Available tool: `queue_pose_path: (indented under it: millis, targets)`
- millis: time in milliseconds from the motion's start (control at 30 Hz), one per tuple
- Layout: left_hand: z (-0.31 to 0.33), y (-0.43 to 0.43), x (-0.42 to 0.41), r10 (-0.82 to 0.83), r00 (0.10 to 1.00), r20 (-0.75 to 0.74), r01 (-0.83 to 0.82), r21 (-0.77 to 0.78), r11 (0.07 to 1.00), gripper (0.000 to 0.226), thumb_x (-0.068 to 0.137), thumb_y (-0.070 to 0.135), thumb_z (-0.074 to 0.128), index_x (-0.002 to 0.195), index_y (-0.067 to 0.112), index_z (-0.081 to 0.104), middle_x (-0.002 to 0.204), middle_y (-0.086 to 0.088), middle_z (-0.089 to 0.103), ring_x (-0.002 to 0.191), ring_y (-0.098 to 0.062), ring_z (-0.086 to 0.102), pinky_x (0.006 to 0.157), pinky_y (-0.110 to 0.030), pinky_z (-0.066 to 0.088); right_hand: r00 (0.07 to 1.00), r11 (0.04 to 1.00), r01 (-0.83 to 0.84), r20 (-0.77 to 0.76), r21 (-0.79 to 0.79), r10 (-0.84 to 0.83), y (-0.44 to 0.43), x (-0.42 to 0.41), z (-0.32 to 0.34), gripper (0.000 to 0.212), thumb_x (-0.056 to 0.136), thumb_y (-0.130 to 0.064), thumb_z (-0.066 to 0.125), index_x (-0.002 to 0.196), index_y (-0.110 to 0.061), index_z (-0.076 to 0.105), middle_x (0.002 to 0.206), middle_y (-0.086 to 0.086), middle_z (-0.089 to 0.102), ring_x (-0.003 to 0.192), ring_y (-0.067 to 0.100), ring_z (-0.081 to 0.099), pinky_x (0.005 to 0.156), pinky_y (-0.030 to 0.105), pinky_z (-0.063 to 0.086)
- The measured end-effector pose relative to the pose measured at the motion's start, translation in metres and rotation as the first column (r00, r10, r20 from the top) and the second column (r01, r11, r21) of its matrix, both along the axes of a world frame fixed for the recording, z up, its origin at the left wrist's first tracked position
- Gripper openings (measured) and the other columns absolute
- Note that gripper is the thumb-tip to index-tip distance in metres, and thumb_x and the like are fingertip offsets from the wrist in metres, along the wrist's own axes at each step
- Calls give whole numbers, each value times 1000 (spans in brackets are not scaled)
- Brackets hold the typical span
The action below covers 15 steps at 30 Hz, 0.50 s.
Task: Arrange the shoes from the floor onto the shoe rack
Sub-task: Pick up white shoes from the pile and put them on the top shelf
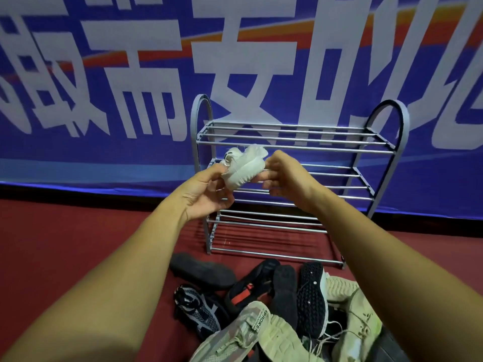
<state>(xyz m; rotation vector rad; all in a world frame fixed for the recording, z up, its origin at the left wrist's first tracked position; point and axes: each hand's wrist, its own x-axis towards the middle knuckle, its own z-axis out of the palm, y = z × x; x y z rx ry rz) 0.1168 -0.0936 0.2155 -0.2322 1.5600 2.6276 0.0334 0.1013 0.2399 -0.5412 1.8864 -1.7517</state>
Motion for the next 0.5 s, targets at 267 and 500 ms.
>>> queue_pose_path:
  millis: [267, 500]
  targets:
    - [-6, -31, 6, -189, 982, -2, 187, -112, 976, 85, 47, 23, 93, 125, 16, 59, 107, -6, 64, 87, -17, 60, 77, -32, 46, 998, 998, -61, -1, 21, 61, -16, -5, -5, 44, 82, -58, 69, 86, -15, 64, 70, 3, 52, 61, 10, 46, 59, 21, 41]
    - [3, -21, -6, 26, 1000, -17, -26, -17, 1000, 55, 60, 8, 78, 113, 8, 65, 95, -9, 64, 84, -17, 57, 74, -27, 52, 998, 987, 64, 16, -146, -63, -30, -6, -8, 32, 90, -45, 67, 86, -14, 70, 66, -1, 52, 56, 9, 40, 57, 23, 34]
